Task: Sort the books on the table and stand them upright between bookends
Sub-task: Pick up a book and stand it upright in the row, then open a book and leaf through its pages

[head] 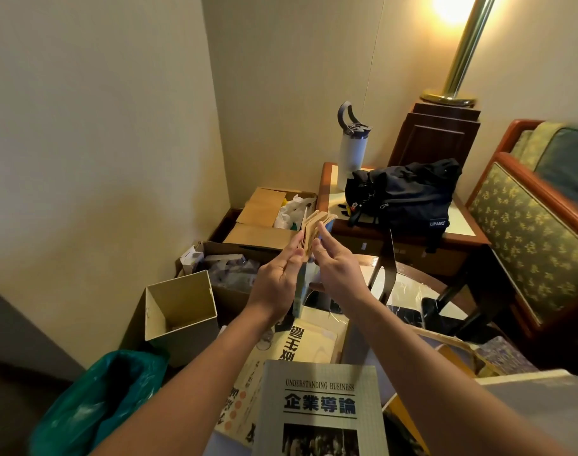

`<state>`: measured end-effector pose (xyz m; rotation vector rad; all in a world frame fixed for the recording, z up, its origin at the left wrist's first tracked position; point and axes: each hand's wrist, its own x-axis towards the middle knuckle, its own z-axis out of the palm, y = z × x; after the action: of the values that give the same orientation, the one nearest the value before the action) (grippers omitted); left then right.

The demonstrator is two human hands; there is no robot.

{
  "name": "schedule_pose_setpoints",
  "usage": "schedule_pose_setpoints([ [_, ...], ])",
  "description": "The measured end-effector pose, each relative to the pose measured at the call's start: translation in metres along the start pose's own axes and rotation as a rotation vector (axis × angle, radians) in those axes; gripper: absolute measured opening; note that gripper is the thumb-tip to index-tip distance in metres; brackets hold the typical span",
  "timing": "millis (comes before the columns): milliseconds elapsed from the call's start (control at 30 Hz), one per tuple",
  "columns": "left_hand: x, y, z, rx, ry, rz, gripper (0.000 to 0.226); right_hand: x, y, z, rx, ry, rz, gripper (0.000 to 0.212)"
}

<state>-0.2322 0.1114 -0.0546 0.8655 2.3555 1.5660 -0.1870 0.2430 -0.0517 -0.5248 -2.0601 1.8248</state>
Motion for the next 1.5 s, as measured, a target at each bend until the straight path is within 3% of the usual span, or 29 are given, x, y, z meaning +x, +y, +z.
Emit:
schedule_pose_setpoints([
  [133, 0.001, 0.005, 0.002, 0.029, 0.008, 0.01, 0.052, -0.004, -0.002, 0.0, 0.002, 0.014, 0.009, 0.055],
  [267, 0.001, 0.007, 0.003, 0.042, 0.013, 0.0, 0.058, -0.002, 0.0, 0.001, -0.043, 0.042, -0.005, 0.073],
  [467, 0.0, -0.001, 0.004, 0.063, 0.015, -0.016, 0.061, -0.008, -0.003, -0.001, -0.01, 0.084, 0.01, 0.059],
  [800, -0.014, -0.003, 0.006, 0.125, 0.035, 0.044, 0.076, -0.026, -0.004, -0.009, -0.02, 0.09, 0.018, 0.06],
  [1267, -0.13, 0.028, 0.011, 0.243, 0.141, 0.072, 0.072, -0.174, -0.045, -0.034, -0.4, 0.053, -0.044, 0.054],
  [1500, -0.198, 0.038, 0.051, 0.291, 0.055, 0.104, 0.068, -0.266, -0.04, -0.074, -0.772, 0.089, -0.319, 0.051],
])
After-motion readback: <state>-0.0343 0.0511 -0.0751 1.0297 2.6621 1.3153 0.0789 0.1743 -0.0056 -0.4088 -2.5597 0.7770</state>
